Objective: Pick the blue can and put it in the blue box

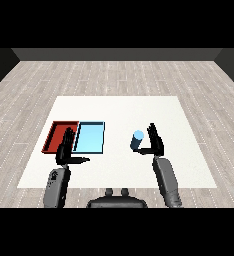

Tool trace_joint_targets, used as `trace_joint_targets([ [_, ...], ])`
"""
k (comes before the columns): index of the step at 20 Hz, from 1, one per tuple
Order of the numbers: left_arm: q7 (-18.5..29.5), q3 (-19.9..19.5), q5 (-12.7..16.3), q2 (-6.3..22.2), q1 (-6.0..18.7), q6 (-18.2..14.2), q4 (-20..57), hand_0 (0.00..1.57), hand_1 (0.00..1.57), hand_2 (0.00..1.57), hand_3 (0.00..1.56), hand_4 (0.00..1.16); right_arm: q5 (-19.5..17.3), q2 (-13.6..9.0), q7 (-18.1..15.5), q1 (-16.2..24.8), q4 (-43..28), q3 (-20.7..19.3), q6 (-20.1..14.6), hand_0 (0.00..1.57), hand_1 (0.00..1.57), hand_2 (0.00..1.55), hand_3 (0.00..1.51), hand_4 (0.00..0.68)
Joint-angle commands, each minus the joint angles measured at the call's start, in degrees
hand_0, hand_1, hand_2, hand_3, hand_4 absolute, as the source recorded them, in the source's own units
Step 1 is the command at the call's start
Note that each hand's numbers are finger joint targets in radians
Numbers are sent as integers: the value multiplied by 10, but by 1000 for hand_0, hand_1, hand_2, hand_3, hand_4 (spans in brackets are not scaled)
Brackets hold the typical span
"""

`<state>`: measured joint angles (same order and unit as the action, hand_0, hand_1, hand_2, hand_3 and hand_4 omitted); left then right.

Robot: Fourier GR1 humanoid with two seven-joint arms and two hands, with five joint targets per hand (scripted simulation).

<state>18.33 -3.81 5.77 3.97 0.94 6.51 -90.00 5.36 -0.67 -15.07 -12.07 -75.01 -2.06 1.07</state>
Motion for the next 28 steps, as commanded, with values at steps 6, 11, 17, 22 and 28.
trace_joint_targets([
  [6, -17, 9, 13, -17, -23, -4, -35, 0, 0, 0, 0, 0, 7, 5, -44, -81, 147, -25, -7, 0, 0, 0, 0, 0],
  [11, 7, -1, 3, -7, -4, 6, 5, 0, 0, 0, 0, 0, 41, 6, -57, -116, 216, -11, -25, 0, 0, 0, 0, 0],
  [17, 8, -17, 20, 7, -11, 20, -3, 0, 0, 0, 0, 0, 51, -1, -60, -136, 262, -49, 25, 0, 0, 0, 0, 0],
  [22, 19, 3, -1, -19, -4, -3, 13, 0, 0, 0, 0, 0, 68, 6, -115, -163, 346, -38, 1, 0, 0, 0, 0, 0],
  [28, 14, 2, 4, -13, -34, 7, -20, 0, 0, 0, 0, 0, 97, 7, -131, -217, 394, -12, -20, 0, 0, 0, 0, 0],
])
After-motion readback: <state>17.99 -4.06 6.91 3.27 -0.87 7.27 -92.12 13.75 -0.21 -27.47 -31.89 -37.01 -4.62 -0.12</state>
